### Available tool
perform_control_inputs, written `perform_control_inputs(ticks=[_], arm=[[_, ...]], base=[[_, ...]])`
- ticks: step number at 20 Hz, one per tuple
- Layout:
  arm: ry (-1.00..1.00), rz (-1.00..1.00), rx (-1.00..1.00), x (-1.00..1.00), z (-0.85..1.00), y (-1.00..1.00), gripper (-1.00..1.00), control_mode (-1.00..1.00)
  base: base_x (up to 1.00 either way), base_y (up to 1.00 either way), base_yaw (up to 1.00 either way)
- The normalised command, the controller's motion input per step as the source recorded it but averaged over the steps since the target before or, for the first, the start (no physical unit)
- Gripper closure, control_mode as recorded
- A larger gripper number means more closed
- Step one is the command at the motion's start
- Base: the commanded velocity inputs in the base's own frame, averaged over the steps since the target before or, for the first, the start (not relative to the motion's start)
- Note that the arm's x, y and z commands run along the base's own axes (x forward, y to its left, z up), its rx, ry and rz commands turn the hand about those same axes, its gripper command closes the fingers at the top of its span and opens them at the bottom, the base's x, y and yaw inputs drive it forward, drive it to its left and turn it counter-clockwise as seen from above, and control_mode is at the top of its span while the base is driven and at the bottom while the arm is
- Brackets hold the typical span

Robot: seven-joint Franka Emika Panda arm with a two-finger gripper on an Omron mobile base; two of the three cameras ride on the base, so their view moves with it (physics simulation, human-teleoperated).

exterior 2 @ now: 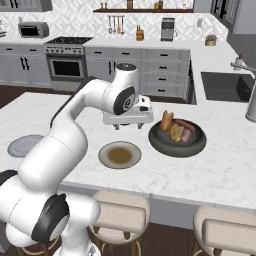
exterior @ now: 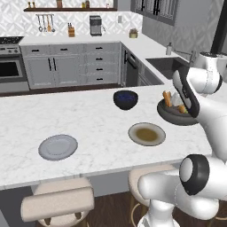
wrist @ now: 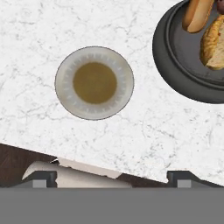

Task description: Place one bun and one sausage from the bowl on each plate.

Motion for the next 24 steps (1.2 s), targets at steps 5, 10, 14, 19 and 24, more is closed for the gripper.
perform_control_inputs(ticks=[5,10,14,19,24], arm=[[0.0,-0.01,-0.23,0.0,0.01,-0.23,-1.0,-1.0],[0.03,-0.01,-0.22,0.0,0.0,-0.08,-1.0,-1.0],[0.0,-0.01,-0.12,0.08,0.01,-0.16,-1.0,-1.0],[0.0,-0.15,0.01,0.42,-0.09,-0.03,-1.0,-1.0],[-0.02,-0.16,0.05,0.58,-0.12,0.0,-1.0,-1.0]], base=[[0.0,0.0,0.0],[0.0,0.0,0.0],[0.0,0.0,0.0],[0.0,0.0,0.0],[0.0,0.0,0.0]])
